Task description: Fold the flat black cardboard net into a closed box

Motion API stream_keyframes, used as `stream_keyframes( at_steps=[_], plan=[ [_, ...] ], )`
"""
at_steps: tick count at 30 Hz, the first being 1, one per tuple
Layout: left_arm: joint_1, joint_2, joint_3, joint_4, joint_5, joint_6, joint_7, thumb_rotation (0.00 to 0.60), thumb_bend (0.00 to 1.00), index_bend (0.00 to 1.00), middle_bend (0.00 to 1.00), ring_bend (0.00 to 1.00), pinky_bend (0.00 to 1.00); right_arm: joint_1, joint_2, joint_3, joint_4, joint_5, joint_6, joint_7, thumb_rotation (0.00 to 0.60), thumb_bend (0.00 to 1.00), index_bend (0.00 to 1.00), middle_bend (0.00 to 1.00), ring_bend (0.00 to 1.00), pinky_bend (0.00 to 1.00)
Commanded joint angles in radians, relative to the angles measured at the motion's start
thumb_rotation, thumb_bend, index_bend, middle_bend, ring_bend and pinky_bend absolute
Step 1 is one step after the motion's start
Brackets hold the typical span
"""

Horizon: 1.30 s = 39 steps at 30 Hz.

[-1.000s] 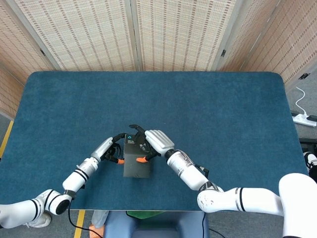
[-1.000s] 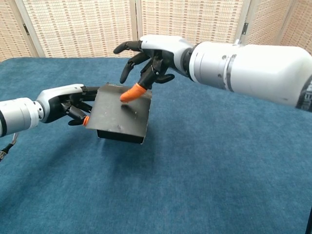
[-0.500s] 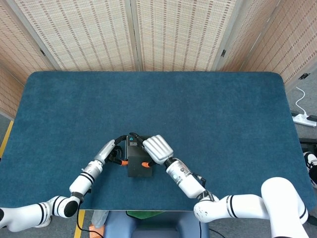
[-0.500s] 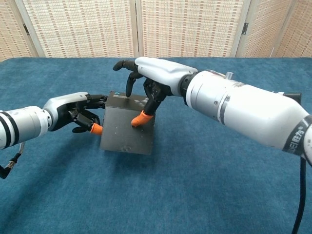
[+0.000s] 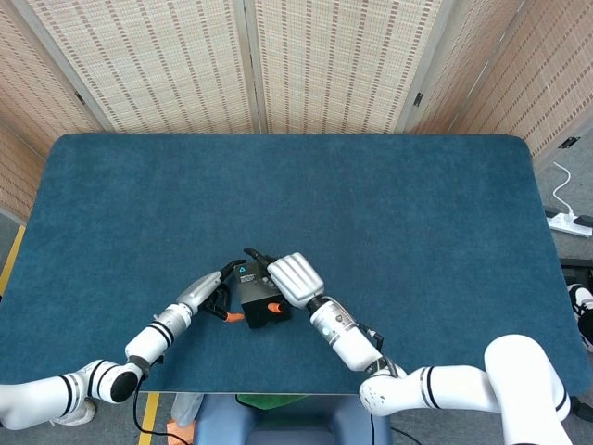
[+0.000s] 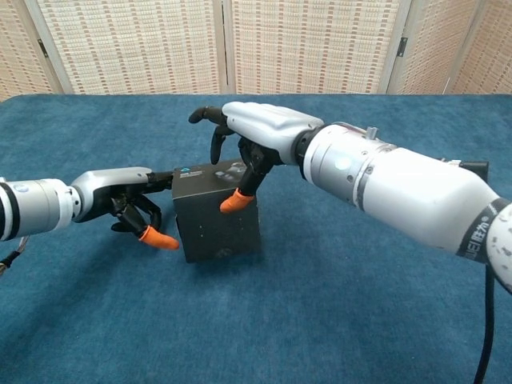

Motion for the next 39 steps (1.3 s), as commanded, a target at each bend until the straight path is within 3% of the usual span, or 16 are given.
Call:
stream_keyframes(
  at_steps=[1,7,16,22,28,32,39],
  plan=[
    [-0.012,0.032,0.024,-0.013,0.033,0.009,0.083,0.6,0.21,0.0,0.02,0.57,0.89,-0.006,0.001,-0.011,0.0,-0.014,0.004,-0.011,0.6,0.0,0.1,0.32,0.69,1.0],
    [-0.037,0.104,0.06,-0.068,0.019,0.035,0.294,0.6,0.21,0.0,0.0,0.51,0.88,-0.025,-0.004,-0.034,0.01,-0.055,0.016,-0.02,0.6,0.0,0.1,0.32,0.69,1.0],
    [-0.023,0.198,0.065,-0.205,-0.092,0.189,0.543,0.6,0.21,0.0,0.0,0.5,0.87,-0.046,-0.032,-0.091,0.102,-0.196,0.045,-0.022,0.6,0.0,0.1,0.32,0.69,1.0],
    [-0.008,0.247,0.051,-0.263,-0.124,0.235,0.574,0.6,0.21,0.0,0.0,0.5,0.87,-0.055,-0.092,-0.149,0.247,-0.342,0.094,-0.043,0.6,0.0,0.16,0.34,0.69,1.0],
    [0.001,0.274,0.044,-0.28,-0.13,0.225,0.557,0.6,0.21,0.0,0.0,0.49,0.87,-0.067,-0.166,-0.186,0.414,-0.465,0.151,-0.02,0.6,0.01,0.31,0.44,0.7,1.0],
    [0.008,0.288,0.039,-0.287,-0.113,0.214,0.525,0.6,0.2,0.0,0.0,0.49,0.87,-0.074,-0.222,-0.199,0.523,-0.536,0.201,0.007,0.6,0.08,0.42,0.53,0.71,1.0],
    [0.023,0.297,0.029,-0.285,-0.086,0.217,0.48,0.6,0.2,0.0,0.0,0.49,0.87,-0.08,-0.261,-0.197,0.605,-0.577,0.227,0.023,0.6,0.21,0.48,0.64,0.73,1.0]
  ],
)
